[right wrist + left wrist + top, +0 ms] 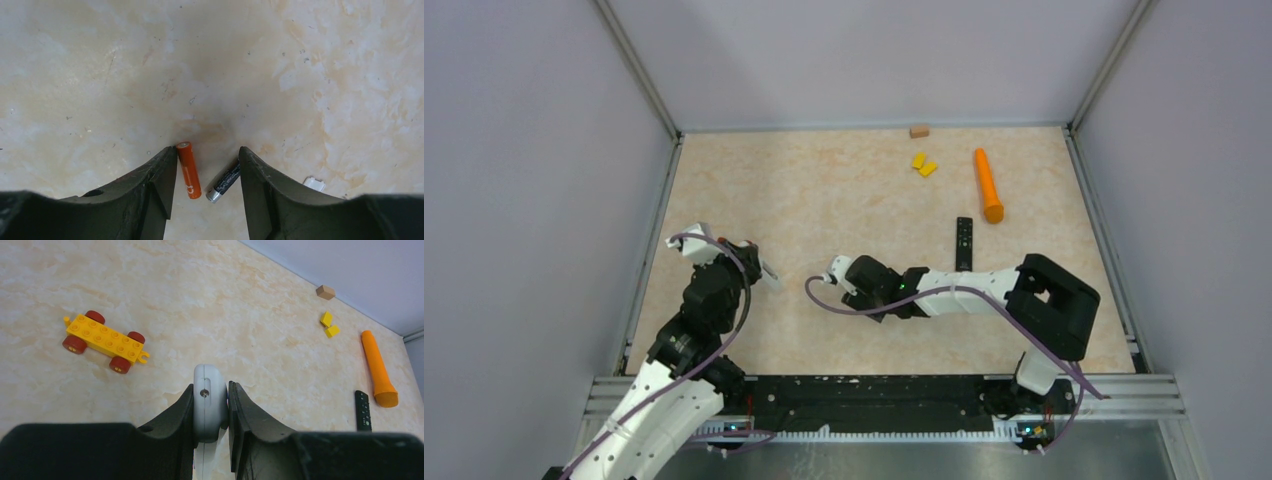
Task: Load the batteries into the remote control
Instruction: Pick up the battery from the center of the board.
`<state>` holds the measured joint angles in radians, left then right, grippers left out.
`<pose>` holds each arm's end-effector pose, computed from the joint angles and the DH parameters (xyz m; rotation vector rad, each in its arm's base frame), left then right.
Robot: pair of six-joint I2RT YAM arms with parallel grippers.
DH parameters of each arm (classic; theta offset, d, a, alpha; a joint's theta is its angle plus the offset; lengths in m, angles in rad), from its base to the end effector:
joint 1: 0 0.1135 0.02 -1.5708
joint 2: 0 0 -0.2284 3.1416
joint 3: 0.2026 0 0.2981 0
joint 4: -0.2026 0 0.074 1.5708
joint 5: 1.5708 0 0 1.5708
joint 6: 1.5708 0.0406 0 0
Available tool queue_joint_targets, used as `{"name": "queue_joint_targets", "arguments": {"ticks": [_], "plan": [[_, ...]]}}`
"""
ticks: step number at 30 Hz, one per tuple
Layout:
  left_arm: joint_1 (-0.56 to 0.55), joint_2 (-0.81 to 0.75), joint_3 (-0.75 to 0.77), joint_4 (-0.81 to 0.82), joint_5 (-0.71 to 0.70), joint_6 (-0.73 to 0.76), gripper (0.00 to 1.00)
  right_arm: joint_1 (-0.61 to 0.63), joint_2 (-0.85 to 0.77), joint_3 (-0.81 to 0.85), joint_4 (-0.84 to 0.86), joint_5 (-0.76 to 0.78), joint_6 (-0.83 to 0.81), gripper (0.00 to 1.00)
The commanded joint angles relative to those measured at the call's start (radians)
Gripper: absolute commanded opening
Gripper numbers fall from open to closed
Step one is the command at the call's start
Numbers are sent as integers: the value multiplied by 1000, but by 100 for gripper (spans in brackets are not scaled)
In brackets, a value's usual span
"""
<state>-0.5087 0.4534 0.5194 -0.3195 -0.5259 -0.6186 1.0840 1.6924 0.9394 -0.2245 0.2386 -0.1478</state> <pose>0.1913 -0.0834 0.2653 -0.4637 1.7406 -0.3279 0.1793 0.3183 0.0902 -1.3736 2.0999 0.0776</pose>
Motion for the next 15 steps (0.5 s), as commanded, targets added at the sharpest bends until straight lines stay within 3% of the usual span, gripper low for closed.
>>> {"name": "queue_joint_targets", "arguments": {"ticks": [1, 15], "plan": [[7, -9, 50, 21, -14, 8, 0, 9, 31, 39, -6, -18, -5, 46], [11, -5, 55, 15, 0, 5, 0, -62, 21, 23, -124, -172, 118, 33]]}}
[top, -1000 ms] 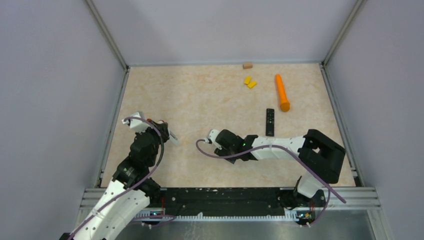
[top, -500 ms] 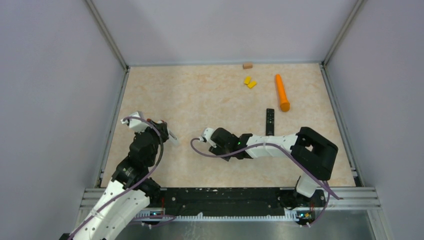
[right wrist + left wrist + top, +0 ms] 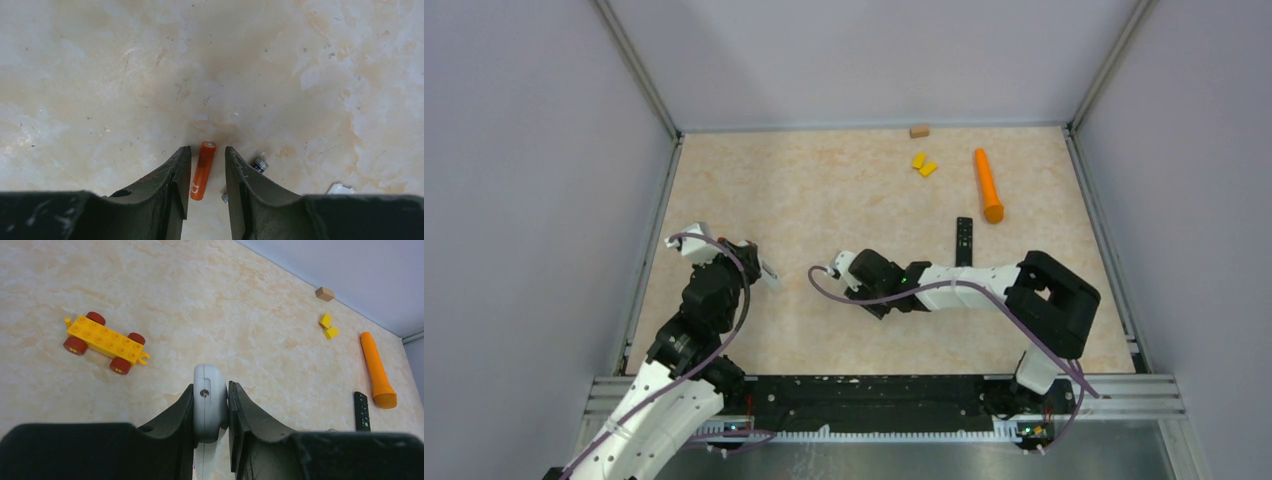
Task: Load the batteries into the remote control
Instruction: Pick up the battery from the center of the board, then load the battery into the remote control.
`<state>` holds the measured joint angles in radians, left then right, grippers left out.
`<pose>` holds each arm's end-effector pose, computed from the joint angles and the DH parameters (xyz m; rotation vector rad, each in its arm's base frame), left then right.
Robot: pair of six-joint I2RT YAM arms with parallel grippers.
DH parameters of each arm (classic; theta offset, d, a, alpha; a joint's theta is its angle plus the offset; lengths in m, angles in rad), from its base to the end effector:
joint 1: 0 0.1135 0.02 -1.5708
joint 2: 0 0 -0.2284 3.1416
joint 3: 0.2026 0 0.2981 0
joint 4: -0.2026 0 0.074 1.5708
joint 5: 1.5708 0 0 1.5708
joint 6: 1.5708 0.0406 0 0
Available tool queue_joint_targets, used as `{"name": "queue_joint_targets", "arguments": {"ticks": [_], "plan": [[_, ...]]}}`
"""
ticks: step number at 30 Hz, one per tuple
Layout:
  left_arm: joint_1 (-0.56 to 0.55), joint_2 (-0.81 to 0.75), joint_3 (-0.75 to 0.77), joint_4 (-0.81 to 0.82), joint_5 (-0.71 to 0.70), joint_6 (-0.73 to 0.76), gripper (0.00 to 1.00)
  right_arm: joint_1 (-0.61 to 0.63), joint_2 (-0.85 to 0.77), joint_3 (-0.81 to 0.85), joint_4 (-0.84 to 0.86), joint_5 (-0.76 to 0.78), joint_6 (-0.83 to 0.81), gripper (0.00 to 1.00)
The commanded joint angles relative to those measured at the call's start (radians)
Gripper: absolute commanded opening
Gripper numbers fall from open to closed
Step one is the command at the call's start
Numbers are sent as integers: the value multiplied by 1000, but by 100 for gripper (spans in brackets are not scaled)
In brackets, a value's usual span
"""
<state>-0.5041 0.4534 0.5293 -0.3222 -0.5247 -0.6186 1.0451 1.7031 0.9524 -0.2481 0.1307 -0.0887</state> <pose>0.1912 -0.0822 0.2689 -0.4679 1.7333 -0.3299 0.1884 0.3143 0.0885 -1.3376 2.1932 0.1983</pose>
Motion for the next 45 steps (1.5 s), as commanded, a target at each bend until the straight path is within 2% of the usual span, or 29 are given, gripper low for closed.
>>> {"name": "queue_joint_targets", "arguments": {"ticks": [1, 6, 10, 17, 23, 28, 31, 35, 45], "plan": [[7, -6, 45, 18, 1, 4, 0, -29, 12, 7, -100, -62, 70, 31], [6, -7, 42, 15, 11, -2, 0, -55, -17, -25, -48, -43, 133, 19], [6, 1, 38, 27, 55, -7, 0, -58, -58, -40, 1, 15, 154, 0], [6, 108, 36, 133, 327, -22, 0, -60, -225, -67, 122, 45, 221, 0], [6, 255, 16, 374, 666, -128, 0, -59, -454, -121, 348, -43, 348, 0], [6, 360, -9, 589, 834, -270, 0, -55, -553, -143, 479, -126, 437, 0], [6, 394, -35, 702, 882, -335, 0, -38, -589, -171, 545, -162, 456, 0], [6, 412, -44, 761, 904, -381, 0, -27, -589, -176, 556, -161, 430, 0], [6, 381, -42, 756, 913, -470, 0, -21, -587, -199, 575, -176, 368, 0]]}}
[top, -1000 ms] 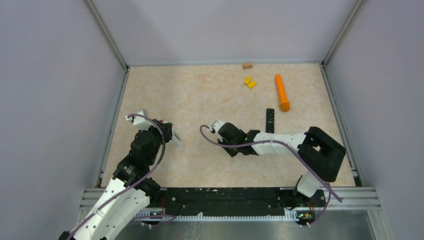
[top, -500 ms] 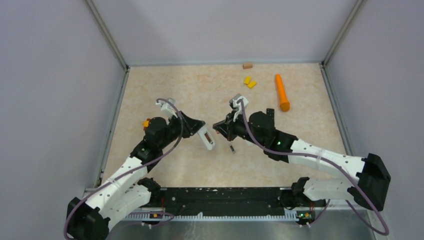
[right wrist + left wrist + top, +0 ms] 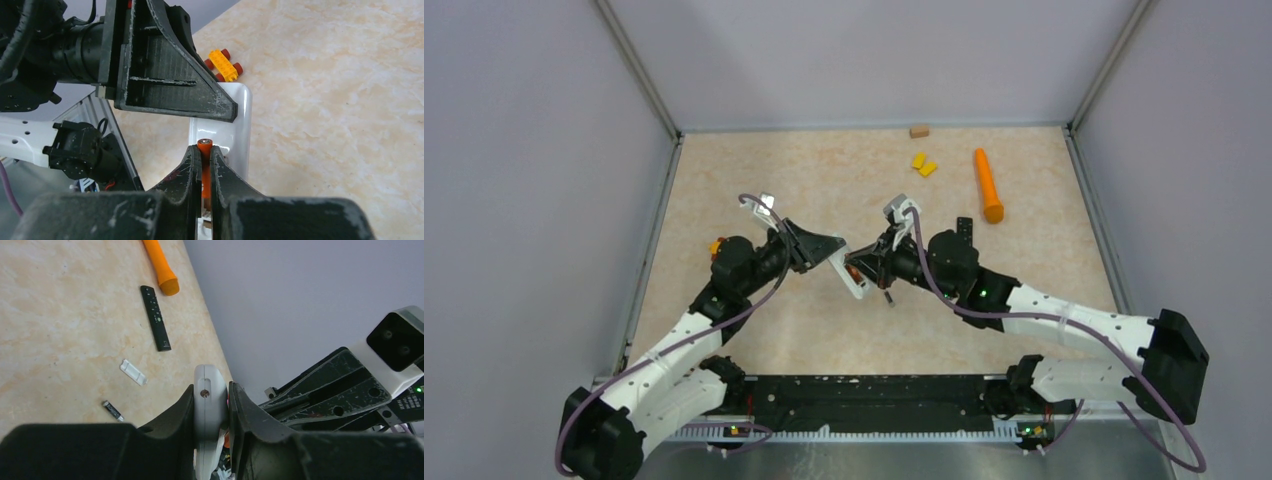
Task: Load the batteries into the remote control
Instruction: Load the battery into the remote control.
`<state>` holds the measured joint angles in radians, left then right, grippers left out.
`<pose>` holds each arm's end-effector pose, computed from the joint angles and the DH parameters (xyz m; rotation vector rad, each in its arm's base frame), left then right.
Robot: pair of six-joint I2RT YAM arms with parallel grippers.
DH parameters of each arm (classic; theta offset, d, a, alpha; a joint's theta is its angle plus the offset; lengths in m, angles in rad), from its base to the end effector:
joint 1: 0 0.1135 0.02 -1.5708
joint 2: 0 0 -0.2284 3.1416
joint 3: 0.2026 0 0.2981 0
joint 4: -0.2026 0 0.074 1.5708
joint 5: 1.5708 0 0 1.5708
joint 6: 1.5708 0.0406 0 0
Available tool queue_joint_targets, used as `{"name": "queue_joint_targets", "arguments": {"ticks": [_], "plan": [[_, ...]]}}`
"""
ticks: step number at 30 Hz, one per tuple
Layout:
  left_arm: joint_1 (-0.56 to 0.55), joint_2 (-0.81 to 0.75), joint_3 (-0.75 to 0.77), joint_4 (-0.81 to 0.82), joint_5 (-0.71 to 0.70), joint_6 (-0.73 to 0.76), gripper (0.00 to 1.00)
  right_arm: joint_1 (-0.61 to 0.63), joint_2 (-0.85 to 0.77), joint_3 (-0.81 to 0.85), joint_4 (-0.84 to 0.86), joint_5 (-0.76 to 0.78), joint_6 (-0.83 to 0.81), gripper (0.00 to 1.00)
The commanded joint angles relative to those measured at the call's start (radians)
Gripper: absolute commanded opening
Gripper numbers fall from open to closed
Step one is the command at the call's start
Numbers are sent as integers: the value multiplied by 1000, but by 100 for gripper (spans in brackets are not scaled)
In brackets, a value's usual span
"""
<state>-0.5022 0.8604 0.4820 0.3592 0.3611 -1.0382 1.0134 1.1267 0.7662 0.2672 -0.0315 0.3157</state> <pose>0.2355 -0.1457 0.2324 -0.1633 1.7930 -1.4427 0.1737 0.2810 0.2622 -0.6289 1.6549 1.0162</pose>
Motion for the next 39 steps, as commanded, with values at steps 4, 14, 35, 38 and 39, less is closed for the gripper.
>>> {"name": "queue_joint_targets", "arguments": {"ticks": [4, 14, 35, 38, 39], "plan": [[4, -27, 23, 53, 44, -75, 0, 12, -18, -25, 51, 8, -64, 0], [12, -18, 58, -38, 44, -135, 0, 11, -26, -50, 24, -35, -115, 0], [34, 13, 75, -108, 56, -120, 0, 11, -45, 2, -72, -18, -39, 43], [34, 17, 75, -114, 55, -110, 0, 11, -52, 10, -73, -16, -9, 45], [35, 18, 74, -115, 55, -108, 0, 11, -54, 10, -67, -18, 0, 46]]}}
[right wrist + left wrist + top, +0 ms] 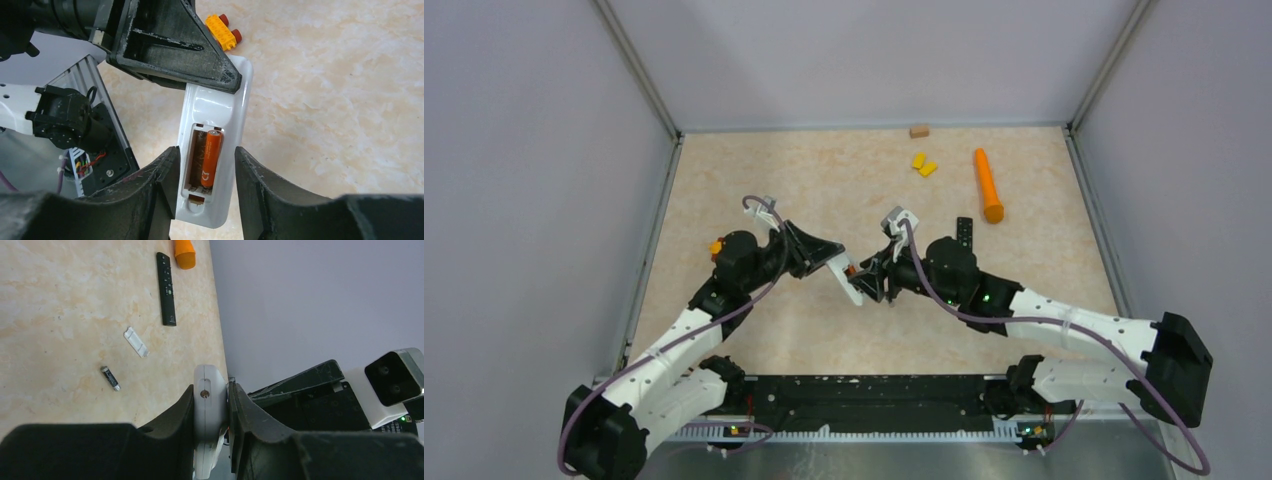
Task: Load the batteries into the remote control
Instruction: Load the battery into the remote control.
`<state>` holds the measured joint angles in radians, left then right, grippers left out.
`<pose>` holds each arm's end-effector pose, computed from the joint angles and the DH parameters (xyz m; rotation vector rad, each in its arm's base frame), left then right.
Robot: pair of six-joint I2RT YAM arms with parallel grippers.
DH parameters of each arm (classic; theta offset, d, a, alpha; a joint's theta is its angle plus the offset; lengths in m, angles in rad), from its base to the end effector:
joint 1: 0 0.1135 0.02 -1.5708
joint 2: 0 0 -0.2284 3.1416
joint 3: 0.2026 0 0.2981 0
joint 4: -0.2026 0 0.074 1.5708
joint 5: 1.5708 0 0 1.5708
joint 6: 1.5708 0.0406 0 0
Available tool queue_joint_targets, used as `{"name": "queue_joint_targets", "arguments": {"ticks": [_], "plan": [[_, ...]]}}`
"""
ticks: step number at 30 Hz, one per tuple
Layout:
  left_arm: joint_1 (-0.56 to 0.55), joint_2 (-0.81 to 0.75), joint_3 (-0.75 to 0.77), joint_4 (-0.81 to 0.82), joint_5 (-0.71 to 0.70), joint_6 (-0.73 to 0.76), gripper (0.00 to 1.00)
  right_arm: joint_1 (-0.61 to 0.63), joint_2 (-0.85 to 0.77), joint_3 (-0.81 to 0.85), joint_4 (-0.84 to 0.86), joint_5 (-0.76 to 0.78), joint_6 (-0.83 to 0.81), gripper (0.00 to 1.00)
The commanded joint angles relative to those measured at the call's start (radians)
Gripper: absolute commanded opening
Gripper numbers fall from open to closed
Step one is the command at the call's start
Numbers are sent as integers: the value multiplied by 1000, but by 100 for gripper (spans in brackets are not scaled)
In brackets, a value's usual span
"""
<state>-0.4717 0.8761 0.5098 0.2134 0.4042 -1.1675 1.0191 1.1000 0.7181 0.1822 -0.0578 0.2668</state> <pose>0.2403 -0.1405 0.2234 -0.3427 1.9507 -1.4956 0.1668 0.2754 0.2412 -0.7307 1.7294 0.9638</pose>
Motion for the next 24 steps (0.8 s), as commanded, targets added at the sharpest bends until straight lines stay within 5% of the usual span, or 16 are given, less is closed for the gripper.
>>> {"name": "queue_joint_targets", "arguments": {"ticks": [1, 6, 12, 24], "plan": [[4, 4, 48, 29, 14, 23, 0, 5, -28, 59, 21, 3, 54, 43], [7, 7, 52, 25, 22, 40, 0, 3, -20, 81, 3, 8, 89, 40], [7, 6, 58, 21, 9, 108, 0, -34, -74, 58, -82, 181, 463, 72], [9, -2, 58, 109, -42, 131, 0, -66, -160, -146, 70, 176, 1098, 92]]}}
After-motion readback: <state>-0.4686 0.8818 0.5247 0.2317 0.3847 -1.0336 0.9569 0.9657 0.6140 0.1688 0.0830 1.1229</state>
